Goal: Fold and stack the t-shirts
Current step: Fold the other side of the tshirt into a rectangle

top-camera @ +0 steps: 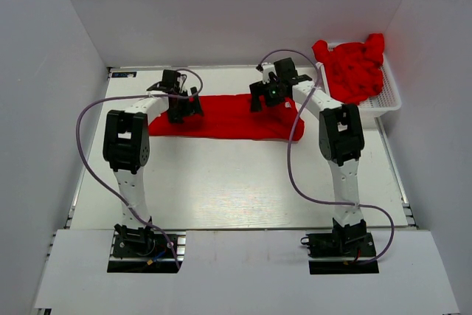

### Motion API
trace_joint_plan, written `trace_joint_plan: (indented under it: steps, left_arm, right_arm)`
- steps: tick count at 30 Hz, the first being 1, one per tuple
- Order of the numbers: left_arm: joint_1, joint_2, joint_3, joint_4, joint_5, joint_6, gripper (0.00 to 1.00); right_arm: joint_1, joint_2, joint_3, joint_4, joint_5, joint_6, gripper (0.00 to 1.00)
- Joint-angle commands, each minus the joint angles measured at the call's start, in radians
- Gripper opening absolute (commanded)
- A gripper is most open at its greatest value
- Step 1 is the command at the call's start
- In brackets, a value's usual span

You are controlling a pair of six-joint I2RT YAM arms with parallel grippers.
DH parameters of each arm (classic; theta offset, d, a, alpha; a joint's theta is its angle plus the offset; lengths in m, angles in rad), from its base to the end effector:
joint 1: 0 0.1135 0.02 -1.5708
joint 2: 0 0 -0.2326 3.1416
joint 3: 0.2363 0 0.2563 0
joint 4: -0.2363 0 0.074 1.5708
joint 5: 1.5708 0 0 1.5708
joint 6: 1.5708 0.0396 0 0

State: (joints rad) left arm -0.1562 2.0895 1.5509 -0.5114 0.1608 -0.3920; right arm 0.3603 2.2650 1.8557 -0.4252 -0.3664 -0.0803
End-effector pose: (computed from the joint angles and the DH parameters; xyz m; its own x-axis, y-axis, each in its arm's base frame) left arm 0.4300 -0.0741 0.1411 -0.8806 -0.2431 -0.4068 -0.1127 0.9412 -0.3184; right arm 0.4590 0.1881 0.1659 -0.6467 -0.3237 -0.6907 -0.6081 0.7654 0.2107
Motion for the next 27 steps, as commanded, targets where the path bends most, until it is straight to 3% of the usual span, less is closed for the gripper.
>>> trace_joint_plan:
  steps: [1, 9, 15, 20, 24, 27]
  left_arm:
    - [-0.011, -0.008, -0.047, 0.027, 0.014, 0.010, 1.00]
    - [-0.011, -0.017, -0.090, 0.005, -0.033, 0.010, 1.00]
    - [-0.011, -0.037, -0.121, 0.005, -0.033, 0.028, 1.00]
    - [-0.011, -0.069, -0.140, 0.005, -0.033, 0.038, 1.00]
    - [-0.011, -0.089, -0.101, 0.005, -0.033, 0.038, 1.00]
    - [-0.011, -0.098, -0.074, -0.004, -0.046, 0.038, 1.00]
  right_arm:
    - [-0.006, 0.025, 0.054, 0.098, 0.038, 0.034, 0.90]
    - [-0.009, 0.065, 0.086, 0.169, 0.151, 0.057, 0.90]
    - [-0.011, 0.091, 0.111, 0.324, 0.285, 0.074, 0.90]
    - [-0.014, 0.163, 0.245, 0.390, 0.357, 0.111, 0.90]
    - [-0.015, 0.119, 0.270, 0.368, 0.359, 0.099, 0.90]
    - [-0.011, 0.029, 0.193, 0.323, 0.342, 0.088, 0.90]
